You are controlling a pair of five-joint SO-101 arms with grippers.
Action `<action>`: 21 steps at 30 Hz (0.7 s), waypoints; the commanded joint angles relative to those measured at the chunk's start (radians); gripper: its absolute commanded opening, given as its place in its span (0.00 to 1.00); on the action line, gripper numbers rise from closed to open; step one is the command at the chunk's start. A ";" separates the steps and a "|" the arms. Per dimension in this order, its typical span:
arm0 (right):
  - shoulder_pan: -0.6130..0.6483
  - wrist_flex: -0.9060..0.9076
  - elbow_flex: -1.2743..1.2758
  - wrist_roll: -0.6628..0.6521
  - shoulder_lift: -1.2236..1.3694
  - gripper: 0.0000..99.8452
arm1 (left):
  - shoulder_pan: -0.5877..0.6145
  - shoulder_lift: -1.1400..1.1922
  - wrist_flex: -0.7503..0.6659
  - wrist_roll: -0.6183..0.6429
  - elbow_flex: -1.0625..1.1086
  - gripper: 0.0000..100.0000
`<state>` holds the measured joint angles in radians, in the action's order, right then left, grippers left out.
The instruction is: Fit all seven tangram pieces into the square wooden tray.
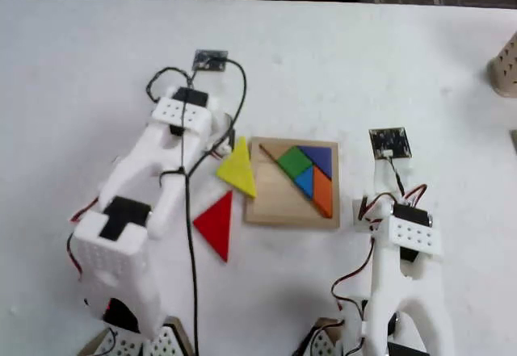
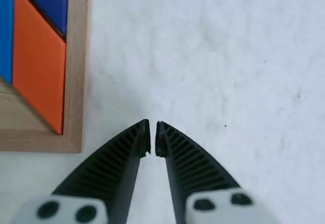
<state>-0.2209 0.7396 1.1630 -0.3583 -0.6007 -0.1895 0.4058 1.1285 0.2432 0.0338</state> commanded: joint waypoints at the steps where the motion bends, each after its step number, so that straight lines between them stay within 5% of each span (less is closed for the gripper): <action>1: -0.008 -0.012 -0.006 -0.020 -0.021 0.03 | -0.058 0.048 -0.032 -0.003 -0.018 0.12; 21: -0.007 -0.016 0.006 -0.046 -0.025 0.03 | -0.188 0.124 0.173 0.083 -0.209 0.12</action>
<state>-0.2209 0.7396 1.1784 -0.3920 -0.6007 -0.3322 0.5393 1.2635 0.3107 -0.0936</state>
